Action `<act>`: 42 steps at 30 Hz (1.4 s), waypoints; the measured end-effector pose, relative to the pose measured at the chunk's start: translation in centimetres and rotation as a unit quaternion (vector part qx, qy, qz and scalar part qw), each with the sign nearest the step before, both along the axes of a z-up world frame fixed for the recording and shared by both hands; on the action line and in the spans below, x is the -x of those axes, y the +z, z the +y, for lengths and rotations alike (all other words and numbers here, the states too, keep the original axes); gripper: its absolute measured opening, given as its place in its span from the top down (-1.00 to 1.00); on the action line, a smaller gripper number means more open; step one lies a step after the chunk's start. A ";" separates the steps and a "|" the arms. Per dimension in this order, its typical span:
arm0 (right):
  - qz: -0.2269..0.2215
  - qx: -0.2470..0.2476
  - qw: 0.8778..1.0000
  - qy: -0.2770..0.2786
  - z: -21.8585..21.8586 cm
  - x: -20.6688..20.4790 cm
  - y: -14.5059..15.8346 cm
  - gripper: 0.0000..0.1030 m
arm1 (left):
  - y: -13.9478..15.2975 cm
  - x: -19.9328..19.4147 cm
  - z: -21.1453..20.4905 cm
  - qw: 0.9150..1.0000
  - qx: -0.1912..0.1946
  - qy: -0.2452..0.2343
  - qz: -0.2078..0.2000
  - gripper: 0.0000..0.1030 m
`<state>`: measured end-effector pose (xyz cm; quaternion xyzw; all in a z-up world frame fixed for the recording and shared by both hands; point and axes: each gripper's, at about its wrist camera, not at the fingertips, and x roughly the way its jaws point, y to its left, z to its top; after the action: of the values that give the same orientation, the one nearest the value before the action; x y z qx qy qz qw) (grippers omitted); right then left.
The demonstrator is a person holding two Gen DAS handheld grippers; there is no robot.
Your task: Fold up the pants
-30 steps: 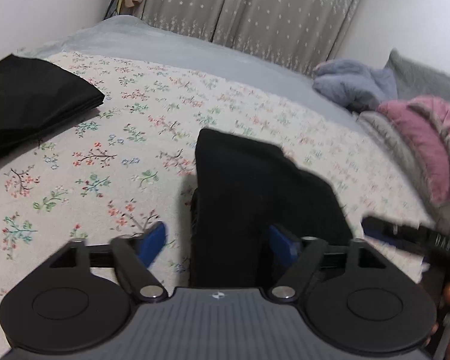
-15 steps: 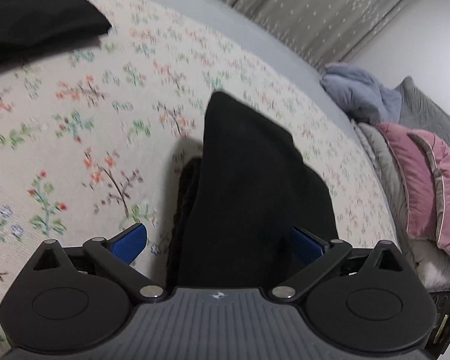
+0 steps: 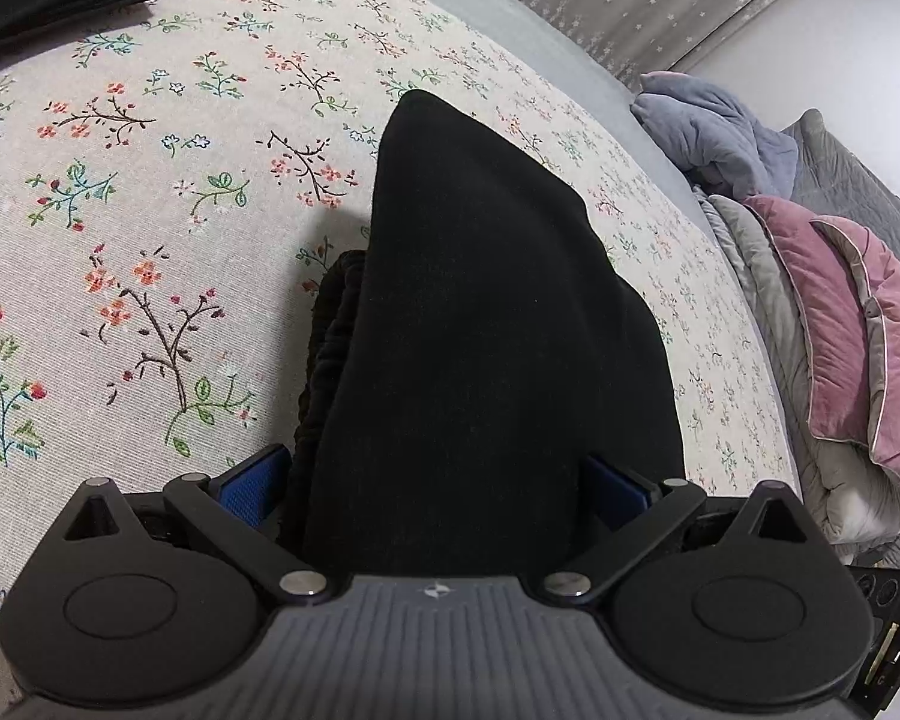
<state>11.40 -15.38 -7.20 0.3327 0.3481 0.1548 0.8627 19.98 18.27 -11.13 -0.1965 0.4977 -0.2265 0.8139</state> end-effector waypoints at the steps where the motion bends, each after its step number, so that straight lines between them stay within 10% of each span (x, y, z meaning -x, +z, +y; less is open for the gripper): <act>1: 0.000 -0.005 1.000 0.001 0.1 -0.1 -0.1 -0.62 | 0.0 0.0 -0.1 1.000 -0.001 -0.001 -0.001 -1.00; 13: -0.003 -0.020 1.000 -0.016 1.6 -0.8 -0.5 -0.56 | -0.2 -0.4 -1.4 0.999 -0.027 -0.017 -0.015 -1.00; 17: 0.010 -0.021 0.999 -0.042 1.7 -0.8 -0.6 0.17 | 0.2 0.0 -2.3 0.998 -0.052 -0.020 -0.036 -0.87; 21: -0.004 0.005 0.999 -0.045 2.3 -0.4 0.0 0.42 | 0.4 0.2 -2.2 0.997 -0.051 -0.021 -0.045 -0.65; 30: -0.088 0.130 0.988 0.004 4.9 0.3 5.2 0.58 | 1.2 0.5 -1.8 0.997 0.007 -0.023 -0.070 -0.19; 42: -0.158 0.177 0.971 0.011 -1.1 -2.9 10.5 0.60 | 5.0 -5.8 -10.4 0.989 0.055 -0.034 -0.131 -0.13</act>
<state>14.35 -16.46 3.29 0.1420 0.2326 0.1508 0.9503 25.82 7.89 -6.10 -0.1925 0.3798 -0.3046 0.8520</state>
